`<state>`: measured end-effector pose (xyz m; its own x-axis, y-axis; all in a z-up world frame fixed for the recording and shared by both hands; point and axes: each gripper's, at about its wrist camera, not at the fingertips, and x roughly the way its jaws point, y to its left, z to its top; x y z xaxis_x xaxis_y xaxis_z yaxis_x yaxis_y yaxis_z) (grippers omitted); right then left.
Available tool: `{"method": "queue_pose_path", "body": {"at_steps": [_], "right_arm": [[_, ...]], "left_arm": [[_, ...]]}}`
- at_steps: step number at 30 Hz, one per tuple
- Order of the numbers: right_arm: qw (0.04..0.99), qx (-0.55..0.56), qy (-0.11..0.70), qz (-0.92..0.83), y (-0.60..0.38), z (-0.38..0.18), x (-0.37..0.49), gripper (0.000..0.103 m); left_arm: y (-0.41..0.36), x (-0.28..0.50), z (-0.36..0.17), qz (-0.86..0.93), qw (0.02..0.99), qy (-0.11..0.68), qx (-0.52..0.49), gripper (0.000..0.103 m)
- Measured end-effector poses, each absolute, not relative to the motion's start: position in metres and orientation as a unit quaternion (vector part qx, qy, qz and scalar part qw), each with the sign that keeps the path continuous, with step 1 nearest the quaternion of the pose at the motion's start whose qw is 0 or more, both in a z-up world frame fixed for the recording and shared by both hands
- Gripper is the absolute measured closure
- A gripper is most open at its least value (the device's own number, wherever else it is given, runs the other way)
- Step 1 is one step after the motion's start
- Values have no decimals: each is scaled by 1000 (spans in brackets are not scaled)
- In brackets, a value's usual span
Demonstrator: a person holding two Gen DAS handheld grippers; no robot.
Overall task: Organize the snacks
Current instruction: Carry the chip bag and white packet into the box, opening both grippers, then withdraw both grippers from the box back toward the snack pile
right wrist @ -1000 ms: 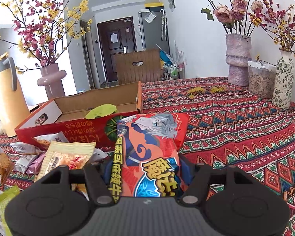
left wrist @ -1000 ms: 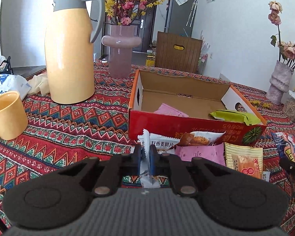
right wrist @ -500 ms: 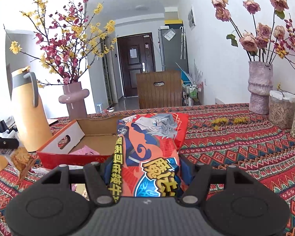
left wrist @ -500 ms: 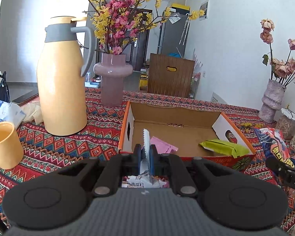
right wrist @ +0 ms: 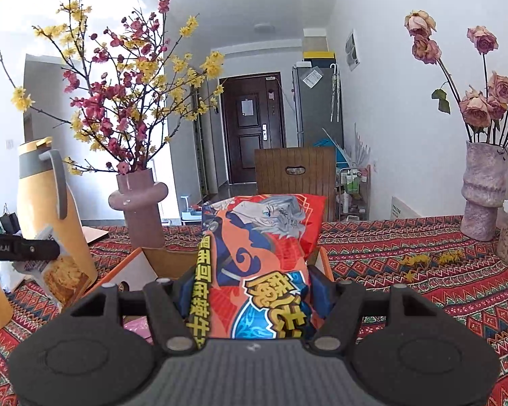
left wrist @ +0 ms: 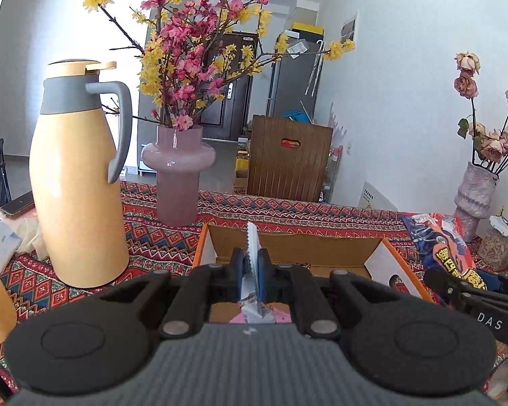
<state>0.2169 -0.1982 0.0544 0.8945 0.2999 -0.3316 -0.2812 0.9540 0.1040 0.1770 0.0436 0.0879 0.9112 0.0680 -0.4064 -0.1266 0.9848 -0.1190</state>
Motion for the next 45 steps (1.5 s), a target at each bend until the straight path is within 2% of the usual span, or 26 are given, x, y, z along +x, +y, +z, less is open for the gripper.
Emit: {"method": "queue_pose_path", "body": {"at_steps": [10, 24, 27, 28, 29, 30, 31, 32, 34, 35, 45], "right_arm": [[968, 26, 206, 144, -180, 20, 262, 39], [963, 14, 227, 142, -171, 2, 271, 39], [964, 16, 223, 141, -173, 4, 269, 37], [965, 17, 222, 141, -173, 4, 268, 35], [965, 19, 221, 140, -174, 5, 267, 27], [966, 20, 218, 138, -175, 6, 266, 17], [967, 21, 214, 135, -176, 7, 264, 12], [968, 24, 211, 134, -178, 8, 263, 4], [969, 32, 207, 133, -181, 11, 260, 0], [969, 34, 207, 133, -183, 12, 260, 0], [971, 44, 194, 132, -189, 17, 252, 0]], "left_arm": [[54, 224, 53, 62, 967, 231, -87, 94], [52, 229, 32, 59, 968, 233, -76, 94], [52, 224, 33, 58, 970, 221, -79, 90], [54, 223, 35, 58, 971, 218, -81, 80], [54, 221, 35, 60, 971, 215, -83, 62], [55, 220, 36, 67, 972, 211, -84, 51], [56, 218, 37, 75, 972, 206, -85, 31], [56, 217, 37, 79, 972, 202, -85, 22], [56, 214, 40, 83, 973, 197, -87, 15], [57, 213, 40, 86, 973, 195, -89, 2], [55, 209, 42, 83, 974, 193, -89, 0]]}}
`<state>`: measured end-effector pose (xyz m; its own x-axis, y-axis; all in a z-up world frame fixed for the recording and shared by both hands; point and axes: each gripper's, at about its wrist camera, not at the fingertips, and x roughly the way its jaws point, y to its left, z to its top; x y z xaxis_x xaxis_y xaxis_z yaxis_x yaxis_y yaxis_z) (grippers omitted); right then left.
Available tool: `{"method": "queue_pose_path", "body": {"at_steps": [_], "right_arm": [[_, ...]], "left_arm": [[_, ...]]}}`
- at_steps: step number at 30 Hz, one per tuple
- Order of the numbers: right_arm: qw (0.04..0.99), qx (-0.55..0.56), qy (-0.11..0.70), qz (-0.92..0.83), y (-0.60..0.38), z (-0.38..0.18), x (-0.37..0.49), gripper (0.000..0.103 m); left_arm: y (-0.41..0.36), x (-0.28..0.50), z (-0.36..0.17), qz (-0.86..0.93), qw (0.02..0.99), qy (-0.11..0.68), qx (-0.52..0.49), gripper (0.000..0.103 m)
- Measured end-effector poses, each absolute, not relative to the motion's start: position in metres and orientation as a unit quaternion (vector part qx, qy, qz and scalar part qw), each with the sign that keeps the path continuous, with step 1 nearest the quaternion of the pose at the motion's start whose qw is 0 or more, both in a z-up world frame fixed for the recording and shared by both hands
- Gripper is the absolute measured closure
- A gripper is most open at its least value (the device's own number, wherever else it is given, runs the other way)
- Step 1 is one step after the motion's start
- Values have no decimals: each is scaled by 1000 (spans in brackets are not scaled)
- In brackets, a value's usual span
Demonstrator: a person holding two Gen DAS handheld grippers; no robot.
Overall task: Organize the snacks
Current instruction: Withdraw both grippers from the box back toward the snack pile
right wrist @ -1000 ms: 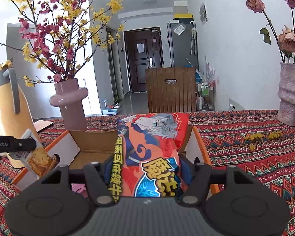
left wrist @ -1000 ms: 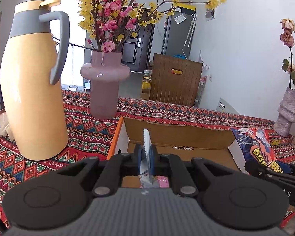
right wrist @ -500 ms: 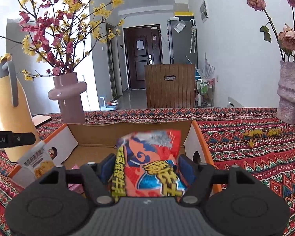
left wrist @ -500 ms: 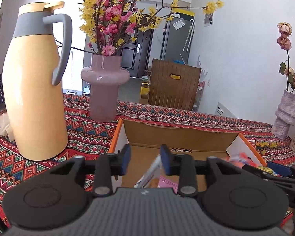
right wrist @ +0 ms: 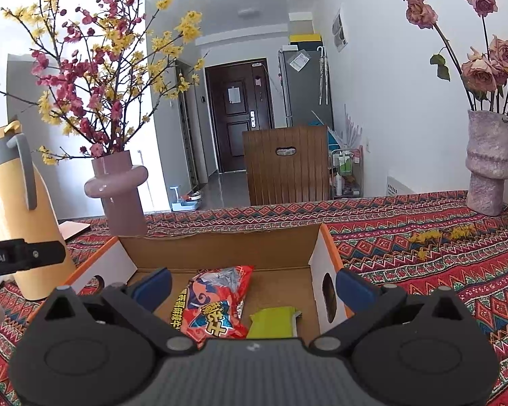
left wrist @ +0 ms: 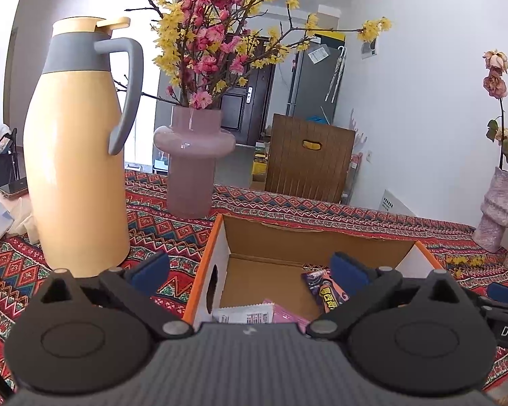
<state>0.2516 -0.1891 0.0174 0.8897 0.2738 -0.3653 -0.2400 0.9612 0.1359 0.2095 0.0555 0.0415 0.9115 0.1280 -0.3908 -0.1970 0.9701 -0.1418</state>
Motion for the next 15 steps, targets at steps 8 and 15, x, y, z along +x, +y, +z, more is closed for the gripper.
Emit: {"method": "queue_pose_path", "body": {"at_steps": [8, 15], "right_arm": [[972, 41, 193, 129, -189, 19, 252, 0], [976, 35, 173, 128, -190, 35, 239, 0]], "left_arm": [[54, 205, 46, 86, 975, 187, -89, 0], [50, 192, 62, 88, 977, 176, -88, 0]]}}
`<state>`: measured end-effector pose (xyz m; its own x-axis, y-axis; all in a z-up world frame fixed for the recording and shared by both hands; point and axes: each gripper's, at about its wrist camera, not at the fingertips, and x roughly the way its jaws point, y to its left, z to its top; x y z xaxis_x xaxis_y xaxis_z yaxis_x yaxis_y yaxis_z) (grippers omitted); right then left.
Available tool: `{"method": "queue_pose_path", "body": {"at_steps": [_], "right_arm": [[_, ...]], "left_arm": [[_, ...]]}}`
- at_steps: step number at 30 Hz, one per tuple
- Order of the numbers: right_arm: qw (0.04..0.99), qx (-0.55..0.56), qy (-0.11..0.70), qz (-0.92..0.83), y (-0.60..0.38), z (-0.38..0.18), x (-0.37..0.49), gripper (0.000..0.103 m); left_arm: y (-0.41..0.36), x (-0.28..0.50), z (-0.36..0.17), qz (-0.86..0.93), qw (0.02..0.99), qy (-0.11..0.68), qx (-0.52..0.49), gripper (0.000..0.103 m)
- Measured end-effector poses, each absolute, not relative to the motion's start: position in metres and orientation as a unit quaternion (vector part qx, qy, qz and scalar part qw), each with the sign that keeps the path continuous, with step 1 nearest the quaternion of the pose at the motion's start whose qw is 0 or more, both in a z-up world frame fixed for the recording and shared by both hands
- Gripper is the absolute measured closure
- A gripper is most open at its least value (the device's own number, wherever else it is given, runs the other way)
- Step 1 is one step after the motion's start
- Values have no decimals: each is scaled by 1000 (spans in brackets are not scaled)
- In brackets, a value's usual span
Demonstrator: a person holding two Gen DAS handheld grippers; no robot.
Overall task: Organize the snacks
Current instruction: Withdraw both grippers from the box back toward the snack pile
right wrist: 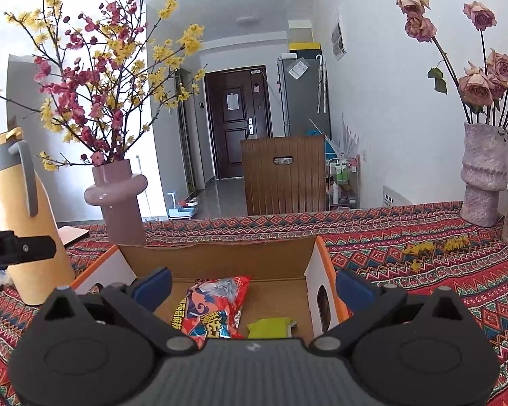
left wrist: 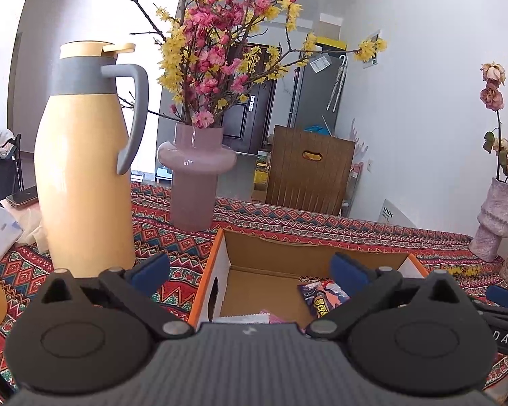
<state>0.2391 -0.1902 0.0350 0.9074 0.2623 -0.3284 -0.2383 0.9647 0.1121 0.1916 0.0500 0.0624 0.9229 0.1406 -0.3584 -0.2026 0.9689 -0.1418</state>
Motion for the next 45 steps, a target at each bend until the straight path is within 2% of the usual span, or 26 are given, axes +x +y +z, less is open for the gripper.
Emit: {"method": "queue_pose_path", "body": {"at_steps": [13, 24, 45], "right_arm": [[978, 28, 155, 138, -193, 53, 189, 0], [975, 27, 161, 148, -200, 48, 142, 0], [960, 25, 244, 132, -230, -11, 93, 0]], "left_arm": [[46, 139, 77, 86, 980, 163, -79, 0], [48, 93, 70, 86, 978, 174, -72, 0], [72, 40, -2, 92, 957, 262, -81, 0]]}}
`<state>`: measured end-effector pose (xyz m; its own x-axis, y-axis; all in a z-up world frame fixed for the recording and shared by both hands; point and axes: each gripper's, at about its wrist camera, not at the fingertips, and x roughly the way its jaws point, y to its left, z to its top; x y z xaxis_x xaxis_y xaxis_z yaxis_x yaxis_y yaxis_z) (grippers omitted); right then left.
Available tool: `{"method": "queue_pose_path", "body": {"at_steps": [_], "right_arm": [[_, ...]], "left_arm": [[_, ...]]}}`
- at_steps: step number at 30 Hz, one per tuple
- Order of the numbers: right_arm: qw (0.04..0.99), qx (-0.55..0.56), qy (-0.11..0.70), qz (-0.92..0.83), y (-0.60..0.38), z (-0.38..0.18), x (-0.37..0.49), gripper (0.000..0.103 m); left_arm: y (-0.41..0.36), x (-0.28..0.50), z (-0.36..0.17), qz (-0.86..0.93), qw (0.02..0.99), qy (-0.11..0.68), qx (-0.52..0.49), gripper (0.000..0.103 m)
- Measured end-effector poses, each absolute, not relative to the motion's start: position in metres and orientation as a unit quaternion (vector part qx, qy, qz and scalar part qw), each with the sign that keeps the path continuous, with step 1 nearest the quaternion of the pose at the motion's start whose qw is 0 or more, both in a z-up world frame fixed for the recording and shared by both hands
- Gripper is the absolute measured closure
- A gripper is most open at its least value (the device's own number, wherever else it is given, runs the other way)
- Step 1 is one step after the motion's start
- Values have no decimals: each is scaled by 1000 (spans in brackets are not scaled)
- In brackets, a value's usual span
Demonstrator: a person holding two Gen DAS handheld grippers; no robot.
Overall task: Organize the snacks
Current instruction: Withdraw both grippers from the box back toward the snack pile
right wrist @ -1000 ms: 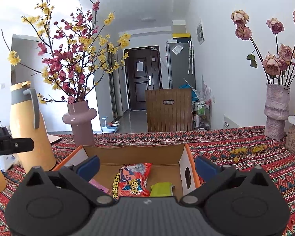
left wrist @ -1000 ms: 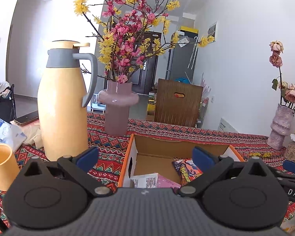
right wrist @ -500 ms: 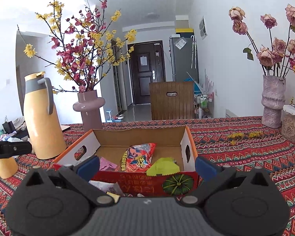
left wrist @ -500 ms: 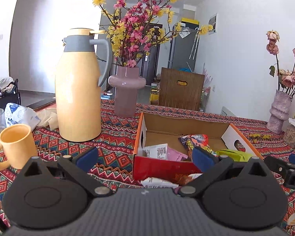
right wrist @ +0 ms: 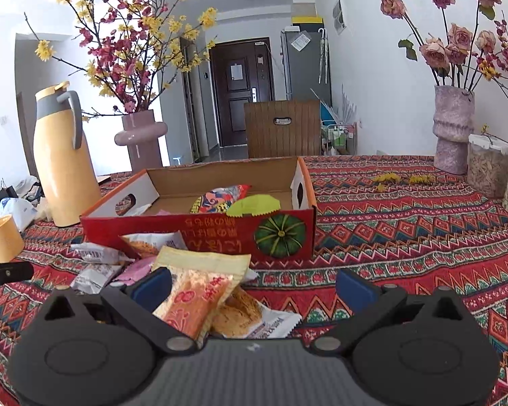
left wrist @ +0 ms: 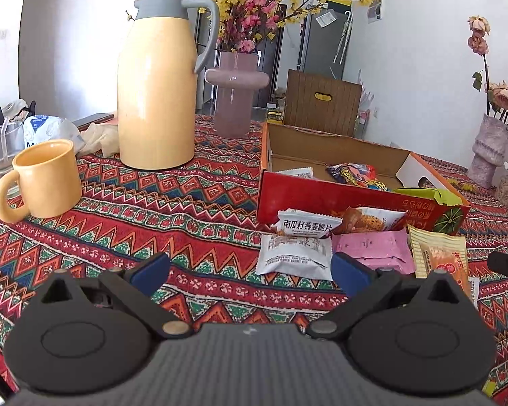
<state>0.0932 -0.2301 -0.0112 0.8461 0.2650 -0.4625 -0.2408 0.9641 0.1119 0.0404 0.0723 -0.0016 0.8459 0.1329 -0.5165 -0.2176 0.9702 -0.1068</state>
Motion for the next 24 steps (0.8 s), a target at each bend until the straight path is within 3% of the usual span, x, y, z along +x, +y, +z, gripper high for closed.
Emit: {"method": "queue_pose_path", "body": {"at_steps": [24], "right_arm": [[957, 14, 248, 150, -226, -14, 52, 0]], "left_arm": [[57, 12, 0, 70, 958, 267, -75, 0]]}}
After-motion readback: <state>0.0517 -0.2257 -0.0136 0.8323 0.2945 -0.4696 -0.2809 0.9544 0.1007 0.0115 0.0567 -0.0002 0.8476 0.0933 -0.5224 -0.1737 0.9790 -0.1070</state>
